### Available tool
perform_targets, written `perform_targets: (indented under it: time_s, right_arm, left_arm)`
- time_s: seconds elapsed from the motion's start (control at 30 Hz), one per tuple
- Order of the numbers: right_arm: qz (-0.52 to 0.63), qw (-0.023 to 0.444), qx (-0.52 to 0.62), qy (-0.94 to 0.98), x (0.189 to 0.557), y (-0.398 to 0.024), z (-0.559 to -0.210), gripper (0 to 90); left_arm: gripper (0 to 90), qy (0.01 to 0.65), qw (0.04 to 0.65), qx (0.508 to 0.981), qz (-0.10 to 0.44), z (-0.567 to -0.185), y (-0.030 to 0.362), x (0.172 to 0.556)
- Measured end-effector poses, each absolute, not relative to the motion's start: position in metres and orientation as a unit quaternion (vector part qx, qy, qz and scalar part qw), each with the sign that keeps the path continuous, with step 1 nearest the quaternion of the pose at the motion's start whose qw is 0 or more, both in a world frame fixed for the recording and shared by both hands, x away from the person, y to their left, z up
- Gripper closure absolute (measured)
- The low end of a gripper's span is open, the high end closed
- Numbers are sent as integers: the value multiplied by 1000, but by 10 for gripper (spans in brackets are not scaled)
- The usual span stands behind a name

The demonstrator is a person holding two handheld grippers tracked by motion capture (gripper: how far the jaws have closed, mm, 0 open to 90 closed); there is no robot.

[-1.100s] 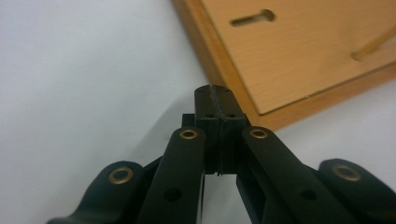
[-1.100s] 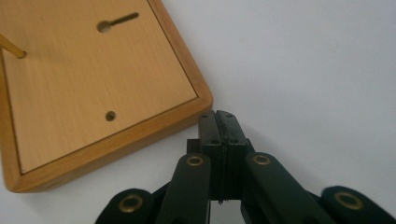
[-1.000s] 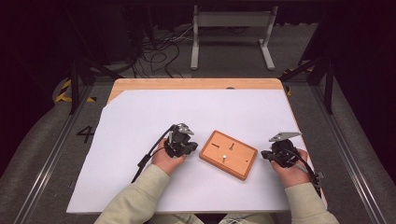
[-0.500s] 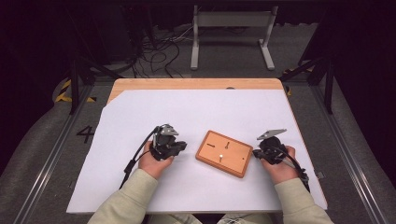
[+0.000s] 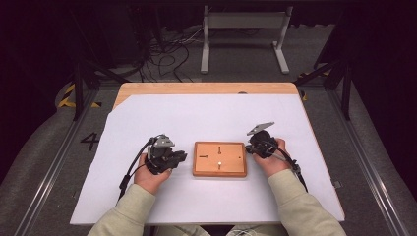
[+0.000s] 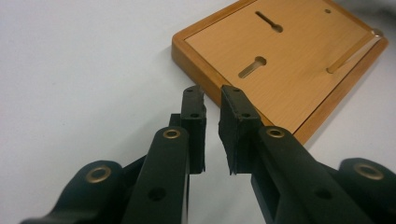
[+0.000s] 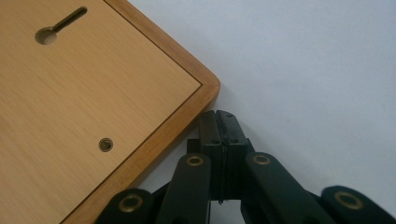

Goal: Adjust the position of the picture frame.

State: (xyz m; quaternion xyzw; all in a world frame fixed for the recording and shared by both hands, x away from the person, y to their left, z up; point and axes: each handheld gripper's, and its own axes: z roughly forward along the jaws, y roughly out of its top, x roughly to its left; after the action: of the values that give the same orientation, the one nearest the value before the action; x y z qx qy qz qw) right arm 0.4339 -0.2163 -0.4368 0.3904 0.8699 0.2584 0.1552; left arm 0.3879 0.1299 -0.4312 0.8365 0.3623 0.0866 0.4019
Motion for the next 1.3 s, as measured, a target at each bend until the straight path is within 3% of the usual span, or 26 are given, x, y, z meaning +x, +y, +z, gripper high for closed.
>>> perform_targets:
  time_s: [0.23,0.53,1.3]
  right_arm:
    - [305,168,386,855,421,-240,-425,849]
    - [369,172,362,838,397,-266,-408,775]
    - [386,165,346,839,372,-273,-400,716]
  left_arm:
    - [705,322,421,842,97,-424,118,378]
    - [680,306,442,837,104,-415,114,367]
    - [512,252,474,842,55,-425,56,372]
